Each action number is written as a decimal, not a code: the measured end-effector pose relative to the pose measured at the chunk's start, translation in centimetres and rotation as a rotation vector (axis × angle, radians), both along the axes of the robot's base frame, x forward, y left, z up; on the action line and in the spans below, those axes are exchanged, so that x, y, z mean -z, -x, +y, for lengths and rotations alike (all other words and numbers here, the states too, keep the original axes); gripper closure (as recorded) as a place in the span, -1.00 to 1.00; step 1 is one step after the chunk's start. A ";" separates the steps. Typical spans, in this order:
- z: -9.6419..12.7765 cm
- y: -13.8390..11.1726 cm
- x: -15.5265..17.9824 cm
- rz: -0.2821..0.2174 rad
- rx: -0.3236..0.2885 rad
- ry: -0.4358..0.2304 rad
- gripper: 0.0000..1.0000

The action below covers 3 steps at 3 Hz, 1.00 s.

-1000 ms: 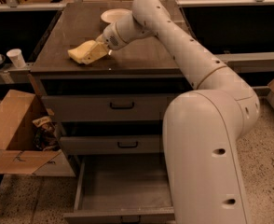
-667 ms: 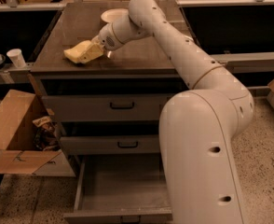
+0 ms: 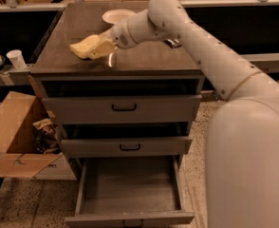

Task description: Place sponge into bottom drawer

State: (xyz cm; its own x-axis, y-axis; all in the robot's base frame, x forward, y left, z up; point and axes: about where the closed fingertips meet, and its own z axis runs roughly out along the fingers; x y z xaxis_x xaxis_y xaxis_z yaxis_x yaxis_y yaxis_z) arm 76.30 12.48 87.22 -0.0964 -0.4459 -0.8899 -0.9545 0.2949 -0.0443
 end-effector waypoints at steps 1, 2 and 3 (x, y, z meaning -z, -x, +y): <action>-4.6 3.9 -4.9 -0.040 0.109 -0.069 1.00; -6.4 9.0 -2.8 0.043 0.124 -0.094 1.00; -6.4 10.3 -0.4 0.083 0.114 -0.072 1.00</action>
Offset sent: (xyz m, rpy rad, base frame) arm -0.1648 -0.0819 -0.0171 0.1155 0.1870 -0.1248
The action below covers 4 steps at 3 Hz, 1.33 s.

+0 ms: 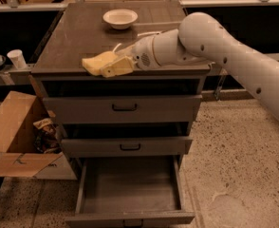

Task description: Place sponge into bottom drawer

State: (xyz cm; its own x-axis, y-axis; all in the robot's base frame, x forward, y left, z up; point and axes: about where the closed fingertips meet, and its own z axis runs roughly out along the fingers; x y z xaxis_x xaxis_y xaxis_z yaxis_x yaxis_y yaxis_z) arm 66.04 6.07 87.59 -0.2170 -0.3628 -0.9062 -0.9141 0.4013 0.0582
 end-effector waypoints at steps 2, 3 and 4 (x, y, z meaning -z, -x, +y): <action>-0.2 1.6 2.8 0.028 -0.054 0.045 1.00; -1.7 5.5 7.3 0.050 -0.132 0.132 1.00; -4.0 9.7 13.6 0.101 -0.166 0.230 1.00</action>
Offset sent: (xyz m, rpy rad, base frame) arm -0.0398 -0.0134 -0.0707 -0.1194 0.0716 0.1314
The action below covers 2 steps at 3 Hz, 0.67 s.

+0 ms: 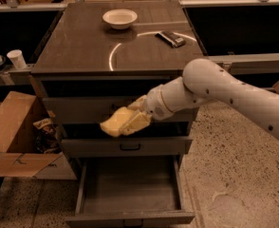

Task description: Place sponge into bottom drawer

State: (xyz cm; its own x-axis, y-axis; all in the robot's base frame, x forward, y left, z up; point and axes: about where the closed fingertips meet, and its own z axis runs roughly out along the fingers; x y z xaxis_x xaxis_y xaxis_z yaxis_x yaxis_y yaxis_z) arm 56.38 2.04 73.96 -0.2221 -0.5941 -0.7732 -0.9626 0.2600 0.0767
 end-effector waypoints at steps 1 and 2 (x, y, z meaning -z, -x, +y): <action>-3.0 3.1 8.1 0.103 0.010 0.126 1.00; -3.0 3.1 8.1 0.103 0.011 0.127 1.00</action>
Offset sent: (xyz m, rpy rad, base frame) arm -0.0252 -0.0259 -0.0698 -0.1080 0.0866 -0.0118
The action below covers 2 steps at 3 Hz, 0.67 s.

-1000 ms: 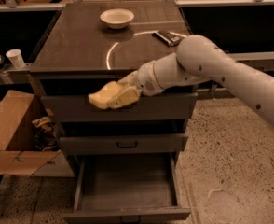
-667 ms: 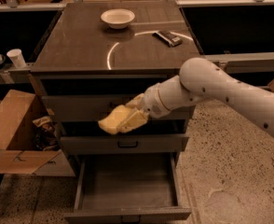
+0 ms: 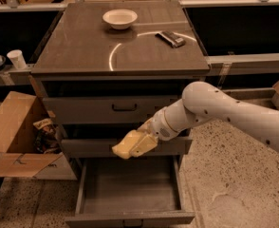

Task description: Place sponge into bottom drawer

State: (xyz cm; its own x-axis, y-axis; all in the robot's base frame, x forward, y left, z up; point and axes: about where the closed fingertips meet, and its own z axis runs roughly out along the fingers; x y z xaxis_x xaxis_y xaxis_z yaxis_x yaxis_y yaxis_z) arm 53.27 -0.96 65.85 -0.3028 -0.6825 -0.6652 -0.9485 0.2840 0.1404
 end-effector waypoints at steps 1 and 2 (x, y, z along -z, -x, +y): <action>-0.9 -0.1 2.4 0.008 0.050 0.033 1.00; -4.0 0.4 8.6 0.031 0.139 0.082 1.00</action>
Offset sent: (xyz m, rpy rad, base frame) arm -0.0049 -0.0898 -0.1818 -0.1387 0.0367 -0.2982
